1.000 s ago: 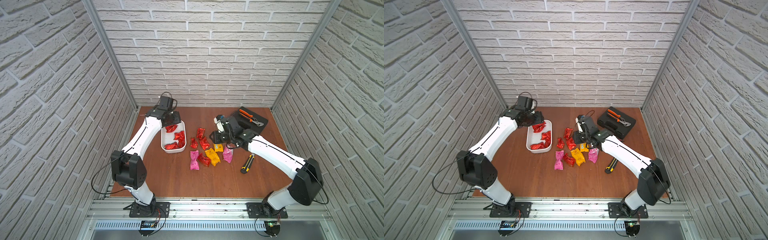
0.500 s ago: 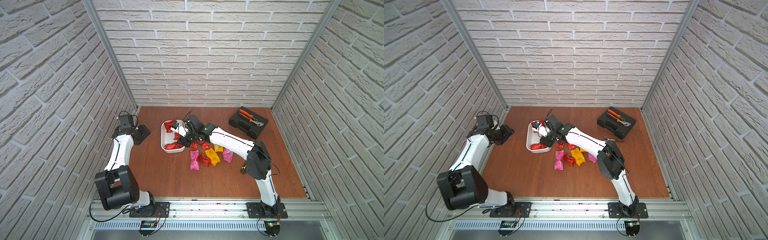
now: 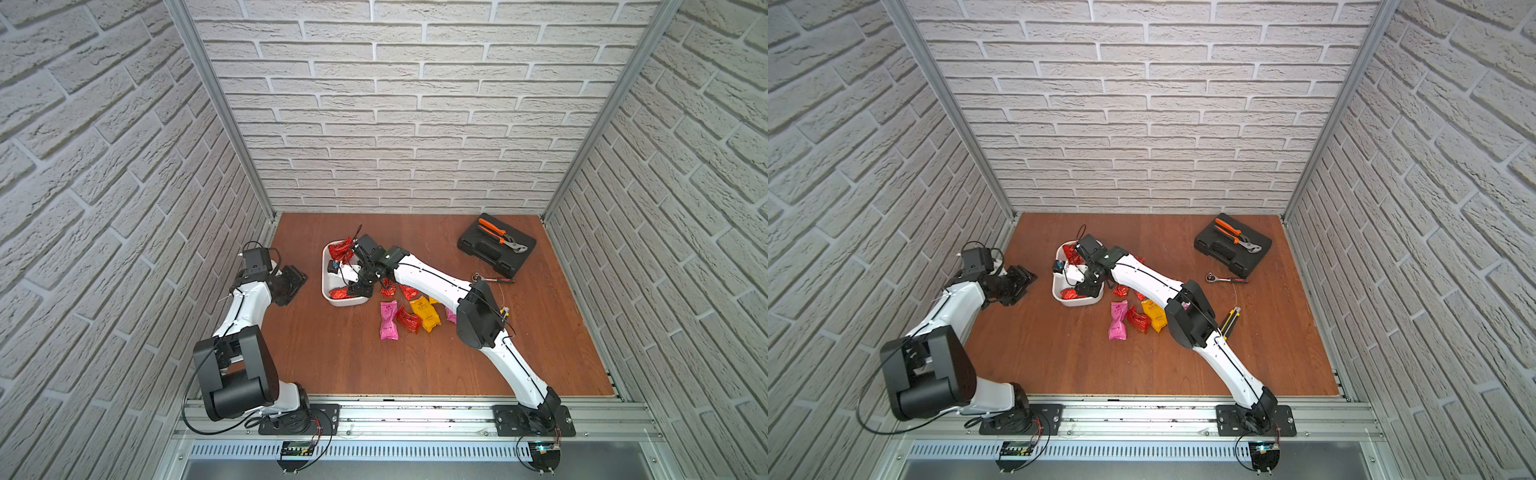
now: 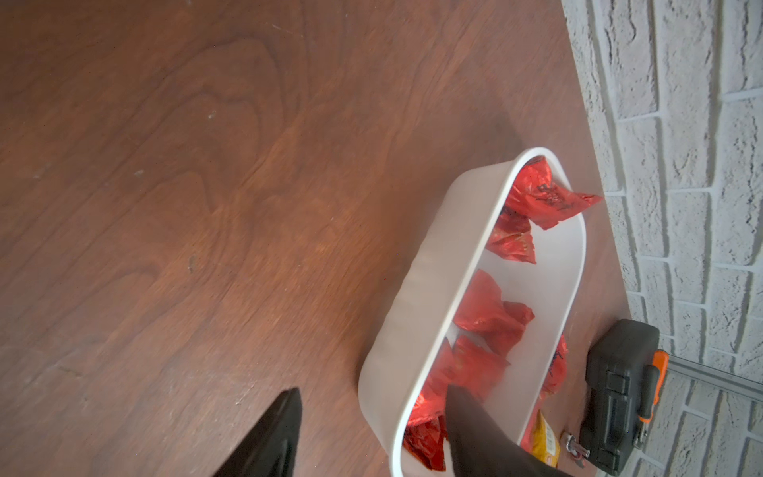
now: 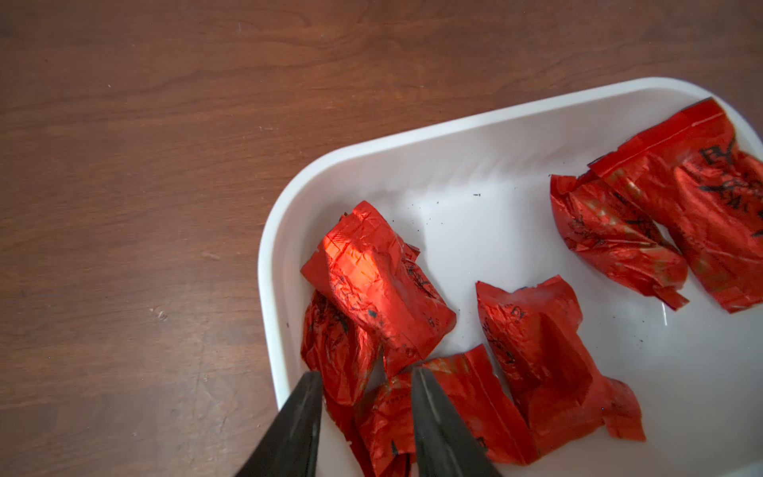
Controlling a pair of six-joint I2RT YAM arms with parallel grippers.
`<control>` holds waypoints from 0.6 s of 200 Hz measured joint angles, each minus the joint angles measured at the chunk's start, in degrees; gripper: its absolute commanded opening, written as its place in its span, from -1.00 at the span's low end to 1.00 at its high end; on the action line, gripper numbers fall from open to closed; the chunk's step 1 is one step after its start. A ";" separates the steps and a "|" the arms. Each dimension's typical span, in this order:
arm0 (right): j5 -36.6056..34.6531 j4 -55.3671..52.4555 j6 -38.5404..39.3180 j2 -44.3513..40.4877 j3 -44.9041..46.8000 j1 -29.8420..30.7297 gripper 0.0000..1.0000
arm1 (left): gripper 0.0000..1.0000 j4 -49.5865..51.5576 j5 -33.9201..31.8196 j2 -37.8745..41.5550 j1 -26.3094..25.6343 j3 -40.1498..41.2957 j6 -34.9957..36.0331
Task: Take the tea bags out of the storage box
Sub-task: Pick up the tea bag from the storage box.
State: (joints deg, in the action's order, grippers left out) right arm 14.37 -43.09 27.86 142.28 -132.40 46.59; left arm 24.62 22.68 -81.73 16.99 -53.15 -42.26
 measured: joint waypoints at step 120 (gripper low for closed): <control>-2.51 2.08 -0.87 6.25 -3.93 1.81 -0.46 | 0.07 -2.82 4.31 -5.49 0.00 0.55 1.16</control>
State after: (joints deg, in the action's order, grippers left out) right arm 11.86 -41.01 26.98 148.53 -136.33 48.40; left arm 21.80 26.98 -87.22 16.99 -52.60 -41.10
